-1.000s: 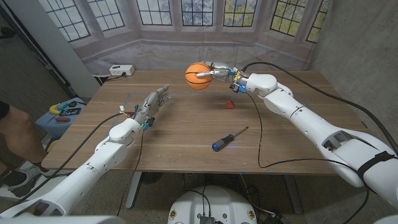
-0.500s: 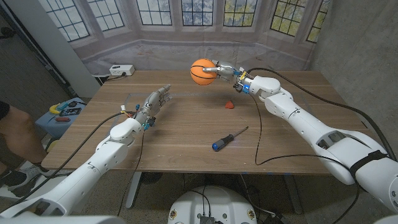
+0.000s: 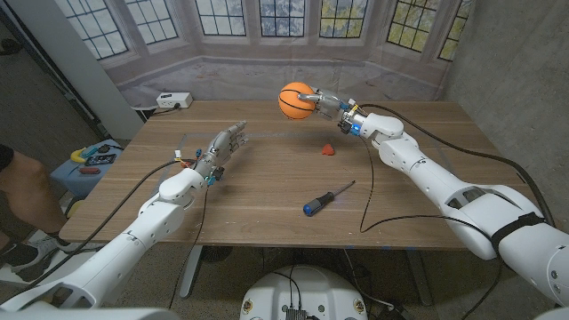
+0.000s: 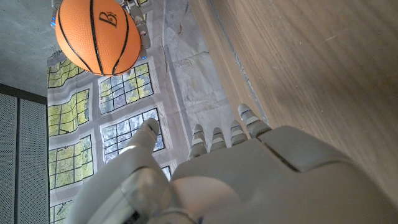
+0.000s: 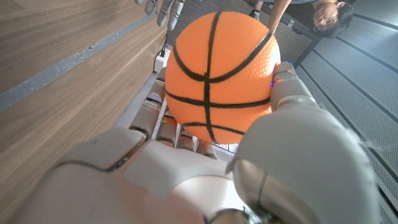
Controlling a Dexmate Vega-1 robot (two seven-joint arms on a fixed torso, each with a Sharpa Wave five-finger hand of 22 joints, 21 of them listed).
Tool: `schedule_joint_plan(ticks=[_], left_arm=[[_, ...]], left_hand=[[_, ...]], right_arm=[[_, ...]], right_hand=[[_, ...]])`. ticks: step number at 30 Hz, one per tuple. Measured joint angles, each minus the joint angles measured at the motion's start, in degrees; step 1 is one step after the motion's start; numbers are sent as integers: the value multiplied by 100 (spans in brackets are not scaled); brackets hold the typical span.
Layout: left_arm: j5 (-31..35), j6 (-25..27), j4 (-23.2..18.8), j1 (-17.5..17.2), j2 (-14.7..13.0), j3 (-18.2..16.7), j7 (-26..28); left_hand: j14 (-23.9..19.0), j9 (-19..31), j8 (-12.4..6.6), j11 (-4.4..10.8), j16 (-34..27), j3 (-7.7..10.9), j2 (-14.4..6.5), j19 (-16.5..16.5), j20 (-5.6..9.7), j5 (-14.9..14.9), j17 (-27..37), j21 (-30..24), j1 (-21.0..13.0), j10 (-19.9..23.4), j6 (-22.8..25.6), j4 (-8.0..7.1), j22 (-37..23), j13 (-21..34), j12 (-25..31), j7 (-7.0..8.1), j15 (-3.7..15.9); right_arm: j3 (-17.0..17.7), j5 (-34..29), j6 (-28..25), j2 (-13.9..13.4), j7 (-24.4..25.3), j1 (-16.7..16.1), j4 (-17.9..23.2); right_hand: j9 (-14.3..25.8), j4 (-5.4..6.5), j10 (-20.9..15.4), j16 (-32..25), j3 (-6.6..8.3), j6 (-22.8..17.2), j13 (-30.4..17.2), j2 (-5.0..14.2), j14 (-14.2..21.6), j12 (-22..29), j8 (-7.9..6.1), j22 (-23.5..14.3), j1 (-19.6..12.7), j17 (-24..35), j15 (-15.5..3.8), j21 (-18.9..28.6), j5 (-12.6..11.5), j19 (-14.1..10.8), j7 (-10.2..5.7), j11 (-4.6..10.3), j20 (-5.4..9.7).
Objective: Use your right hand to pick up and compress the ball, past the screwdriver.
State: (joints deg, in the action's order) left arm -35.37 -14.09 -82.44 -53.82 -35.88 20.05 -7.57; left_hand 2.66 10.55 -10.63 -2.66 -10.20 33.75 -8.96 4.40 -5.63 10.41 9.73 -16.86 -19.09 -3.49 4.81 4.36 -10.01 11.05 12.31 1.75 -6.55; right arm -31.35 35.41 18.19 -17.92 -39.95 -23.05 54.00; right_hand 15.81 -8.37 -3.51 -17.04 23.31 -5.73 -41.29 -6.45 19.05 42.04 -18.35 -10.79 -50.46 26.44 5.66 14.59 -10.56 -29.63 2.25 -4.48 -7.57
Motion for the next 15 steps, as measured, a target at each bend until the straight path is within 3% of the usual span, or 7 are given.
schedule_joint_plan(ticks=[15], left_arm=[[2, 31, 24, 38, 24, 54, -40]], left_hand=[[0, -1, 0, 0, 0, 0, 0, 0, 0, 0, 0, 24, 0, 0, 0, -1, 0, 0, 0, 0, 0]], right_arm=[[287, 450, 51, 293, -508, 62, -737]], right_hand=[[-13, -9, 62, 40, 44, 32, 1, -18, -31, -1, 39, 0, 43, 2, 31, -45, 0, 0, 32, -61, -42]])
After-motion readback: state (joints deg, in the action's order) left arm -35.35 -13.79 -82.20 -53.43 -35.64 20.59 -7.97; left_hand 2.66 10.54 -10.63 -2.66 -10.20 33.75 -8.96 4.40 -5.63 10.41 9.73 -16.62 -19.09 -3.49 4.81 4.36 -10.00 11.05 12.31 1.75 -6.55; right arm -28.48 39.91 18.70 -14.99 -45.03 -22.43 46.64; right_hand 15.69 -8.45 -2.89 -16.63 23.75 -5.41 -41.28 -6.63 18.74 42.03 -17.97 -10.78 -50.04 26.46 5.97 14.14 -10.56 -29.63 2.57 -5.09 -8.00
